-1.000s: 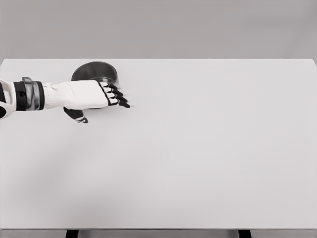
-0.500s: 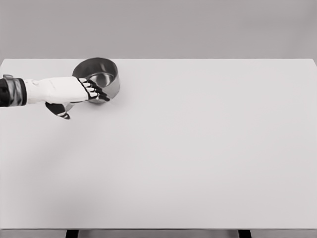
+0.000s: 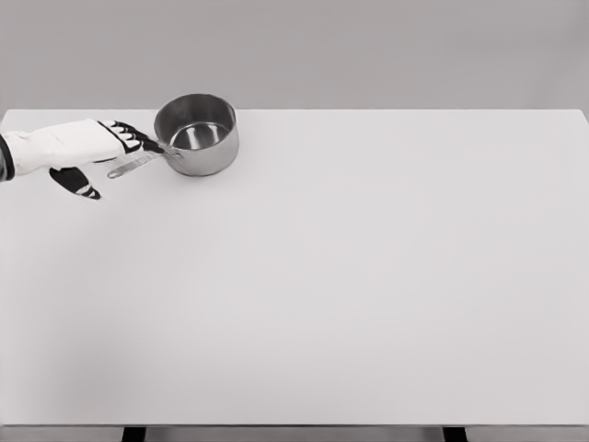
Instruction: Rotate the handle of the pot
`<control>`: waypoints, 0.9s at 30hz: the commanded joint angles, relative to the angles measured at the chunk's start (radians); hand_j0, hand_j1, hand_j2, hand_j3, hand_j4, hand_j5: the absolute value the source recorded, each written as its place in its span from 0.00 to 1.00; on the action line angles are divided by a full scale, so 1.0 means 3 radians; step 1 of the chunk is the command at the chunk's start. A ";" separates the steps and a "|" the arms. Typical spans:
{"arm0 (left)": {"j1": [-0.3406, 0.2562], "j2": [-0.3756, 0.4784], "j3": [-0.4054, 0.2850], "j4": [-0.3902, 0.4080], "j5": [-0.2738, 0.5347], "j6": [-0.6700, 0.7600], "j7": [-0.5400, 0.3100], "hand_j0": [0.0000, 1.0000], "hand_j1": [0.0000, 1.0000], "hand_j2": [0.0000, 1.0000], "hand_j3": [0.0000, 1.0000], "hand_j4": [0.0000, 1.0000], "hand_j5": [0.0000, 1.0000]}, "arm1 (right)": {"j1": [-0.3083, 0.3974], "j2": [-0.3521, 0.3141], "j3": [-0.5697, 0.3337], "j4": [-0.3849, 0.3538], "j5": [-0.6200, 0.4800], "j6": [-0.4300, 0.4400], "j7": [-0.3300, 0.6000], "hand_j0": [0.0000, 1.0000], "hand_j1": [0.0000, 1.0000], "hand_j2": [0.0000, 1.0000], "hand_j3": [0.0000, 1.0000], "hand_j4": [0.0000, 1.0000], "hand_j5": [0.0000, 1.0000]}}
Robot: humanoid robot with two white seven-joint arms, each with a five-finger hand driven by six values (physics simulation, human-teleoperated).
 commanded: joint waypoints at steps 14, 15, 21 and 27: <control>-0.0205 -0.0217 0.0035 0.0029 0.0639 -0.0110 0.0050 1.00 1.00 1.00 1.00 1.00 1.00 | 0.0000 0.0000 0.0001 0.0000 -0.0001 -0.0001 0.0002 1.00 1.00 1.00 1.00 1.00 1.00; -0.0194 -0.0258 0.0025 0.0039 0.0633 -0.0110 0.0050 1.00 1.00 1.00 1.00 1.00 1.00 | 0.0000 0.0000 0.0001 0.0000 -0.0001 -0.0001 -0.0004 1.00 1.00 1.00 1.00 1.00 1.00; -0.0164 -0.0304 -0.0031 0.0121 0.0429 -0.0110 0.0076 1.00 1.00 1.00 1.00 1.00 1.00 | 0.0000 0.0000 0.0001 0.0000 -0.0001 -0.0001 0.0002 1.00 1.00 1.00 1.00 1.00 1.00; -0.0164 -0.0370 -0.0031 0.0366 0.0214 -0.0110 0.0091 1.00 1.00 1.00 1.00 1.00 1.00 | 0.0000 0.0000 0.0001 0.0000 -0.0001 -0.0001 0.0002 1.00 1.00 1.00 1.00 1.00 1.00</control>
